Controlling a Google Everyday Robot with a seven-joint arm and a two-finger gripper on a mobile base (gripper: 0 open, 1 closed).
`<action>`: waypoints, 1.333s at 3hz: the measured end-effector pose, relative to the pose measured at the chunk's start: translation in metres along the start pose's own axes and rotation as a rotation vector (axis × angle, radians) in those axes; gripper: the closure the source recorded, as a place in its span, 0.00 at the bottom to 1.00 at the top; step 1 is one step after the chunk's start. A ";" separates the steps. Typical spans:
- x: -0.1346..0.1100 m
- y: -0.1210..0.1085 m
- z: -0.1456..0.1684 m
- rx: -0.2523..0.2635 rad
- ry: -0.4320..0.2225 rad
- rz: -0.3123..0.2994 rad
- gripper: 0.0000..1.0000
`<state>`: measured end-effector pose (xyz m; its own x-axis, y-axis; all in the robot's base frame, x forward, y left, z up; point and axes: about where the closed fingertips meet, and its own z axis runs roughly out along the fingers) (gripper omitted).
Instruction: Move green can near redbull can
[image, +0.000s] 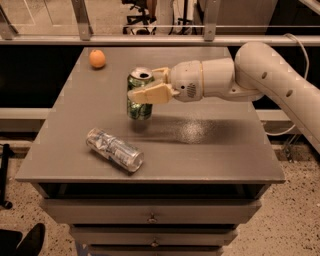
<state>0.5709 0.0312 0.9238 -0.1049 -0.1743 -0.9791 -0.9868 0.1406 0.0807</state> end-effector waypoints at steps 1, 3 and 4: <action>0.008 0.019 0.012 -0.063 0.002 -0.008 0.97; 0.025 0.036 0.025 -0.142 0.035 -0.035 0.51; 0.030 0.041 0.029 -0.165 0.048 -0.047 0.28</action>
Offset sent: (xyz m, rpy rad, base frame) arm -0.0397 0.0247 -0.0286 -0.0118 -0.0057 0.1626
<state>0.5308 0.0599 0.8923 -0.0603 -0.2241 -0.9727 -0.9972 -0.0302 0.0688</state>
